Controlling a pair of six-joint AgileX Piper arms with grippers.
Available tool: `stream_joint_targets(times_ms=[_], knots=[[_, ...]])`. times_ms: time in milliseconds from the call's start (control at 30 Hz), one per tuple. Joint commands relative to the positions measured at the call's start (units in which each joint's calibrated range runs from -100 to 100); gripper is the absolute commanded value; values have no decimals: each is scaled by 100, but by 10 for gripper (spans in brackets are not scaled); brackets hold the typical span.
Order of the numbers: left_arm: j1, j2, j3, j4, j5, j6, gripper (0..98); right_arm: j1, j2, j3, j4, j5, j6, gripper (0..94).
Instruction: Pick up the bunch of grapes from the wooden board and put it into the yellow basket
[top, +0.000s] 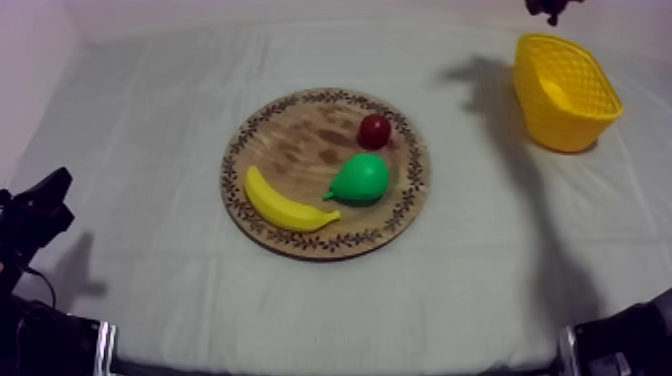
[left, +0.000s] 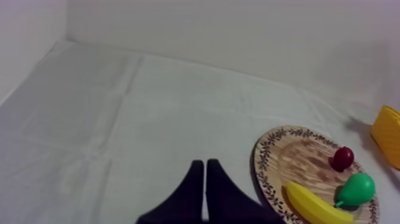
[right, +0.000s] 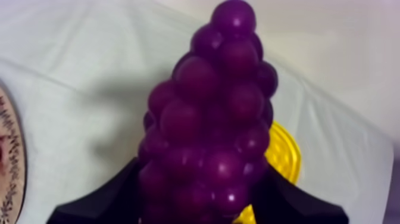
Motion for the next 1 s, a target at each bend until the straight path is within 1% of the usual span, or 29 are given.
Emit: stream_joint_targets(times_ms=[0,133,333,533,700,833,900,967], knots=[[-3,0,-3,2,2,1,1,205,3,68,25,-79,-132,198],[-3,0,-3,2,2,1,1,430,37,279,90,-256,-338,205],[-3,0,-3,2,2,1,1,576,146,811,259,-603,-638,199],[-3,0,-3,2,2,-1,1,632,326,1264,371,-852,-796,195],[-3,0,-3,2,2,0,1,684,560,1441,400,-989,-814,208],[-3,0,-3,2,2,1,1,715,759,1472,343,-1067,-700,266],[-3,0,-3,2,2,1,1,726,838,1469,300,-1105,-623,320],[-3,0,-3,2,2,1,1,729,897,1459,254,-1136,-533,394]])
